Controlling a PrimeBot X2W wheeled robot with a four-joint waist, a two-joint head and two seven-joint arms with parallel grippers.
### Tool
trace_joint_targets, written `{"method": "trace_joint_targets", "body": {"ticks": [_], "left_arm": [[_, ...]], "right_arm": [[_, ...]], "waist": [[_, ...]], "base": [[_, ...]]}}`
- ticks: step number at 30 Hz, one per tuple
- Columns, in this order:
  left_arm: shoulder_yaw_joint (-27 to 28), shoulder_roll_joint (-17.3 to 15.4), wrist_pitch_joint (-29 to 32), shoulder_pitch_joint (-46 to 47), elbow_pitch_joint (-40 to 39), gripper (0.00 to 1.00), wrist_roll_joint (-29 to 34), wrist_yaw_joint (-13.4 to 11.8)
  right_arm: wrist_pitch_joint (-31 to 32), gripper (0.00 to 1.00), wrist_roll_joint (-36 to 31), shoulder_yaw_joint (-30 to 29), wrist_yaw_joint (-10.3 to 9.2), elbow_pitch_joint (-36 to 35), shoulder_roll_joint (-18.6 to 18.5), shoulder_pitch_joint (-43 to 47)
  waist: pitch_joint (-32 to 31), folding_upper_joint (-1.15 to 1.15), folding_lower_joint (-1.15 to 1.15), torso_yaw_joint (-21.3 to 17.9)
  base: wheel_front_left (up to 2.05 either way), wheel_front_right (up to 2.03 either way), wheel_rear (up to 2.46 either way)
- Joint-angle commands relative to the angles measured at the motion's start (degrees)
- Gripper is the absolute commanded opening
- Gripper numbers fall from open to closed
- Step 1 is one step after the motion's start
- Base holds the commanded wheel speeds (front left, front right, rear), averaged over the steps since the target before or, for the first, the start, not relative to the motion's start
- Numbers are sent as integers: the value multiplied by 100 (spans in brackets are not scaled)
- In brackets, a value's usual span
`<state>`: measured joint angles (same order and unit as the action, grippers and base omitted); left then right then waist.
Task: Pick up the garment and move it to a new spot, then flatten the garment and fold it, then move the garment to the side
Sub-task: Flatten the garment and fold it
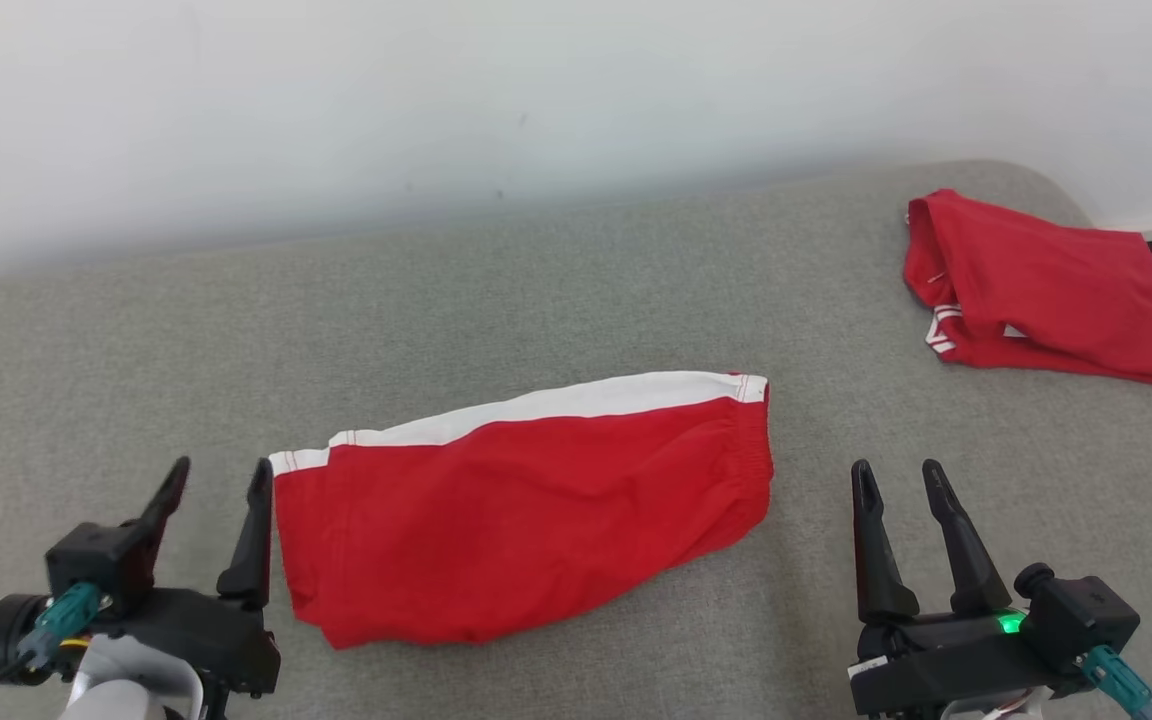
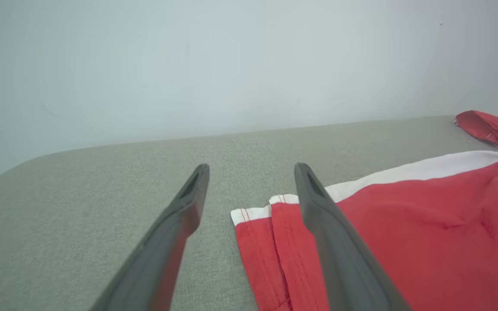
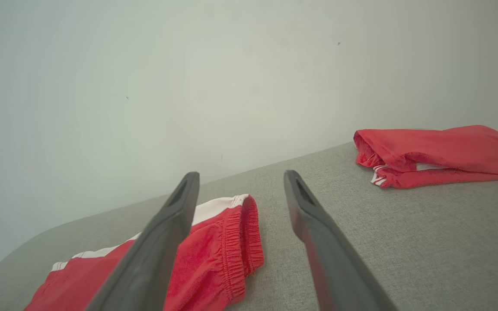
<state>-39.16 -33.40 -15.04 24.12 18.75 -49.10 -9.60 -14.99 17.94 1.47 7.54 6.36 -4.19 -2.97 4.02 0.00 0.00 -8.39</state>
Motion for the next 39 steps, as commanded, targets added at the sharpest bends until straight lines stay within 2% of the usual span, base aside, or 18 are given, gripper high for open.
{"method": "trace_joint_targets", "body": {"ticks": [1,2,8,17,21,25,39], "left_arm": [[354,117,-13,-261,-159,100,337,-27],[871,271,-14,-535,-369,100,734,-34],[2086,717,-15,-1217,-854,100,1741,128],[3304,1359,-15,-2015,-1425,100,2748,495],[3543,1553,-15,-2312,-1489,100,3083,791],[3748,1770,-15,-2581,-1506,100,3358,949],[4502,2453,-15,-3181,-1642,100,3840,1123]], "right_arm": [[-24,100,-51,-25,-16,-31,7,-19],[-24,100,-49,-73,-16,-44,11,2],[-24,100,-94,-174,-16,-63,26,58],[-24,100,-157,-291,-16,11,-21,137],[-24,100,-247,-347,-16,68,-40,187],[-24,100,-294,-384,-16,114,-44,233],[-24,100,-446,-456,-16,418,-5,451]], "waist": [[-54,0,0,80],[-89,0,0,140],[-194,0,0,312],[-357,0,0,510],[-409,0,0,584],[-456,0,0,627],[-561,0,0,728]], "base": [[0,0,0],[0,0,0],[0,0,0],[0,0,0],[0,0,0],[0,0,0],[0,0,0]]}}
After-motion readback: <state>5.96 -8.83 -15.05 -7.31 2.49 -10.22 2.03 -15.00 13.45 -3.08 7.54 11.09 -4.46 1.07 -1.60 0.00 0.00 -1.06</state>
